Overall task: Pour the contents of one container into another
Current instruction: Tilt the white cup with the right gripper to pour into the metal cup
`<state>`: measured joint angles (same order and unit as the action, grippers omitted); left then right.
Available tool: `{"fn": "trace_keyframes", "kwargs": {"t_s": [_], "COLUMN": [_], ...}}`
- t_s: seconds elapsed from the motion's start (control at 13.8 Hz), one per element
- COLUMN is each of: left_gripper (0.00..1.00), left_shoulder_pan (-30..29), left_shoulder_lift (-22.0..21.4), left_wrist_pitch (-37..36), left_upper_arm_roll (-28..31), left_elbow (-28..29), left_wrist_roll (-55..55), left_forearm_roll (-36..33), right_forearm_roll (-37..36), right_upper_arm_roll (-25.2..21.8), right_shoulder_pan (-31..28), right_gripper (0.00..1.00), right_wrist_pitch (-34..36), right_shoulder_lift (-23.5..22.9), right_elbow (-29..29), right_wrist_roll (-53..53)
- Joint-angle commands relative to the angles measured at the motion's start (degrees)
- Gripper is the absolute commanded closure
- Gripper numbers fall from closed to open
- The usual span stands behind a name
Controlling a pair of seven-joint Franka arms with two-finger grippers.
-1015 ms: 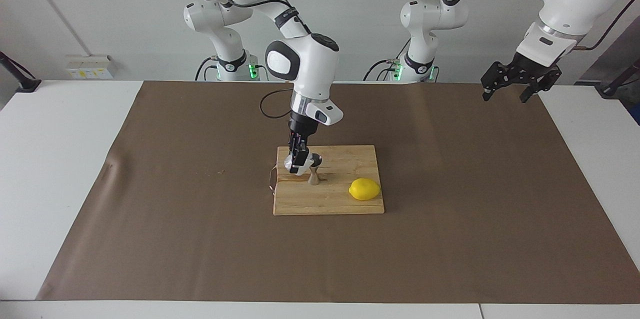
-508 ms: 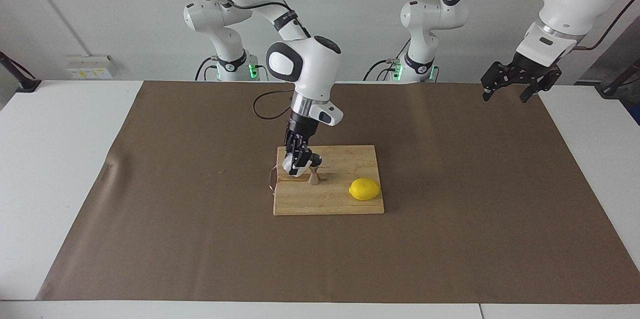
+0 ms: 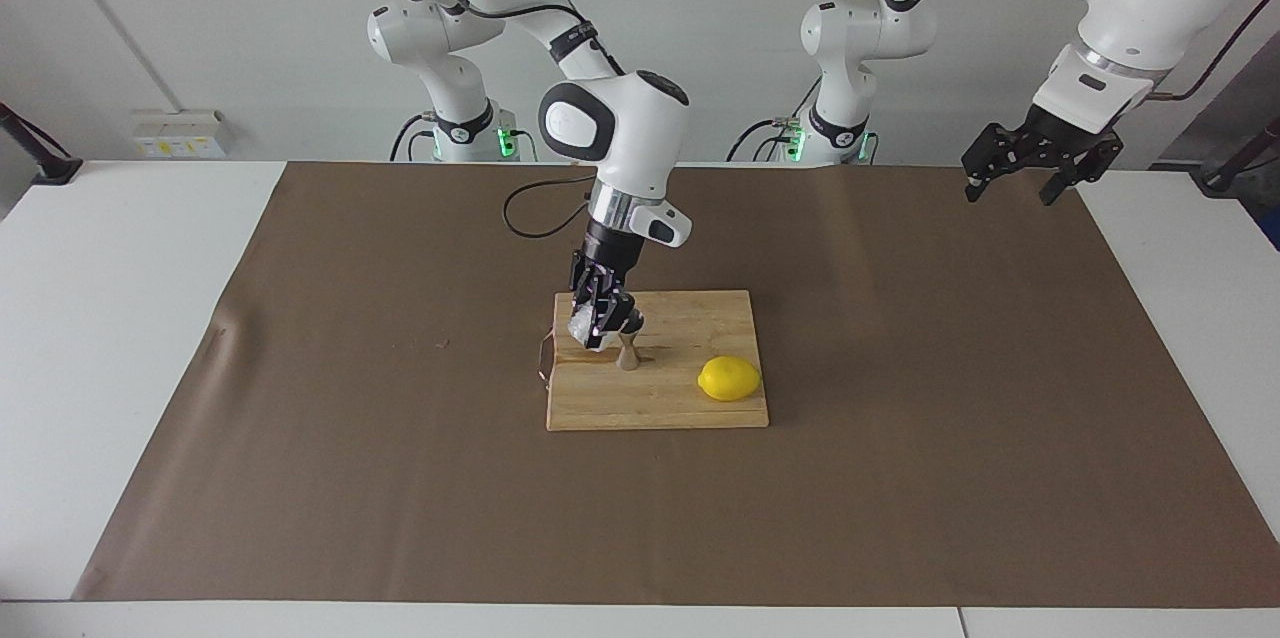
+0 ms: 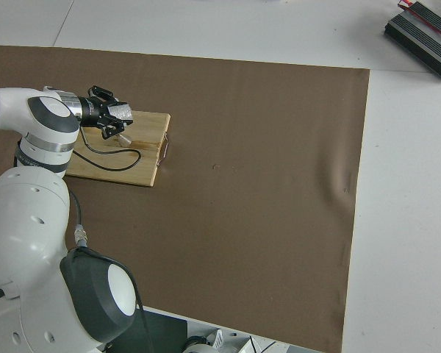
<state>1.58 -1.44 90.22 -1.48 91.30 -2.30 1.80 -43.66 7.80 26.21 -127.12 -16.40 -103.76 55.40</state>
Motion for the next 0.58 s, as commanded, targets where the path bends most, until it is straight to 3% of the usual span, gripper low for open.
{"fn": "trace_keyframes", "kwargs": {"t_s": [0.0,0.51], "left_gripper": [0.0,0.0], "left_shoulder_pan": [-0.3,-0.3], "left_shoulder_lift": [-1.0,-1.0], "left_wrist_pitch": [-0.5,-0.5], "left_upper_arm_roll": [0.0,0.0], "left_elbow": [1.0,1.0], "left_wrist_roll": [-0.3,-0.3], "left_forearm_roll": [0.3,0.3], "right_forearm_roll": [-2.5,-2.1], "right_upper_arm_roll": [0.3,0.4], "right_shoulder_pan": [0.5,0.7], "right_gripper": [0.69,0.69], "right_wrist_pitch": [0.0,0.2], "right_shoulder_lift": [1.2,1.1], "right_elbow": [-1.1,-0.7], "right_wrist_roll": [0.6,0.6]}}
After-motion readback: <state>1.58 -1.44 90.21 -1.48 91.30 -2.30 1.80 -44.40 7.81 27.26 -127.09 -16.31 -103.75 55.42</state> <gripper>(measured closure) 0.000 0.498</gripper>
